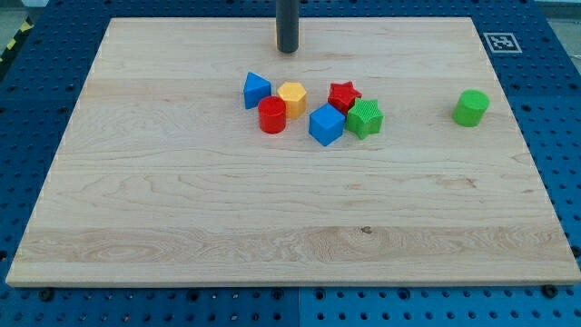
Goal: Move the green star to the bottom left of the green circle
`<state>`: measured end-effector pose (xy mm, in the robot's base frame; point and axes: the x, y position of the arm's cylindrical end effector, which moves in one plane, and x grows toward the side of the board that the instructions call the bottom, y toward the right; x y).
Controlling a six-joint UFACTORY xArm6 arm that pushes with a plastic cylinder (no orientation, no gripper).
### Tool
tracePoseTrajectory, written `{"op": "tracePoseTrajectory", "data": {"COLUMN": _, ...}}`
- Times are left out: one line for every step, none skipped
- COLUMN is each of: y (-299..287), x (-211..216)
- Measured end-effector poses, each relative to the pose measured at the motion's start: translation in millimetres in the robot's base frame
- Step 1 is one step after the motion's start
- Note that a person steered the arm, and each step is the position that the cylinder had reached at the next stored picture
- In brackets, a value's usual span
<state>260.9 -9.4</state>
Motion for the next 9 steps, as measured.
{"op": "tracePoseTrajectory", "data": {"y": -1, "x": -4}}
{"op": "tracePoseTrajectory", "data": {"y": -1, "x": -4}}
{"op": "tracePoseTrajectory", "data": {"y": -2, "x": 26}}
{"op": "tracePoseTrajectory", "data": {"y": 1, "x": 63}}
{"op": "tracePoseTrajectory", "data": {"y": 35, "x": 96}}
{"op": "tracePoseTrajectory", "data": {"y": 87, "x": 121}}
{"op": "tracePoseTrajectory", "data": {"y": 106, "x": 150}}
{"op": "tracePoseTrajectory", "data": {"y": 116, "x": 186}}
{"op": "tracePoseTrajectory", "data": {"y": 147, "x": 210}}
